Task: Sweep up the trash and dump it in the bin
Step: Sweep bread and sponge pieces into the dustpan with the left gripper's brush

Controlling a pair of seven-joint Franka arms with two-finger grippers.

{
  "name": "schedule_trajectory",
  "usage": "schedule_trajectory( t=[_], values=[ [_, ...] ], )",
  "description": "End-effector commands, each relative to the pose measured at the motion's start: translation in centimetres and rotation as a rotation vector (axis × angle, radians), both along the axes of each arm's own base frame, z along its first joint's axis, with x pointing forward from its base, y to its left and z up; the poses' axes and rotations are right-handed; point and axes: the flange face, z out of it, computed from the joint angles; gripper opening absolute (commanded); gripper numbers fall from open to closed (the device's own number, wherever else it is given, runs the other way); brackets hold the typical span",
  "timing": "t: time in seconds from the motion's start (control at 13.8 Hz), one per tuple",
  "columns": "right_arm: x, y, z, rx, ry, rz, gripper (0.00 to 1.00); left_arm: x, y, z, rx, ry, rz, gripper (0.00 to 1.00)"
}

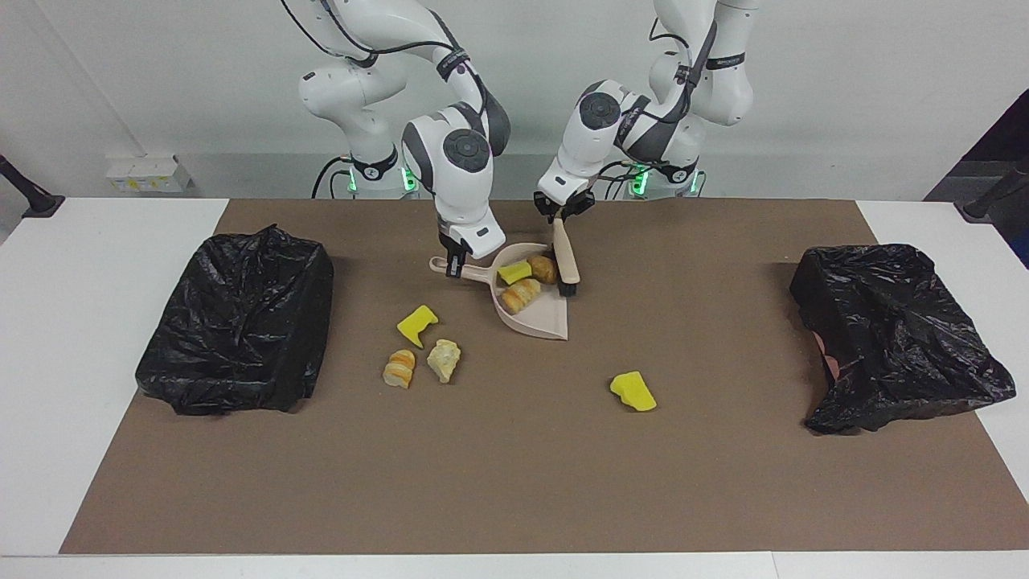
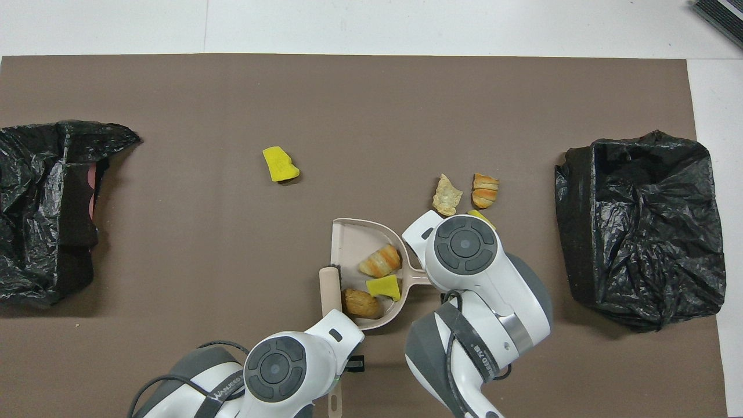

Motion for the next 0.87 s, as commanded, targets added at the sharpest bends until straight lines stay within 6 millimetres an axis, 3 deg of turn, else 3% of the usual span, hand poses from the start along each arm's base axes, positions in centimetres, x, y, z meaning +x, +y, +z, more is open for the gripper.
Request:
schedule_trajectory(
  t=[0.0,0.14,0.29,0.43,0.65,0.79],
  values=[
    [-0.6,0.0,0.0,-0.005,-0.020,-0.018,0.00,-0.3,-0.8,1.0,-0.008,0.049,-0.112,0.00],
    [-0.6,0.0,0.0,-0.004,-0.020,-0.019,0.00,1.0,-0.4,2.4,0.026,0.102,-0.115,0.00],
    [-0.6,0.0,0.0,-0.005,-0.019,-0.022,0.00,4.0,1.4,4.3,0.037,0.100,-0.067,0.00],
    [-0.5,-0.1,0.1,-0.015,-0.021,-0.075,0.00,7.5,4.0,6.3,0.040,0.119,0.012,0.00],
    [0.0,0.7,1.0,-0.012,-0.060,-0.296,0.00,12.1,8.1,9.4,0.073,0.062,0.072,0.00],
    [1.2,1.3,1.2,0.004,-0.097,-0.375,0.00,14.5,10.2,8.8,0.090,0.010,0.105,0.00]
  ],
)
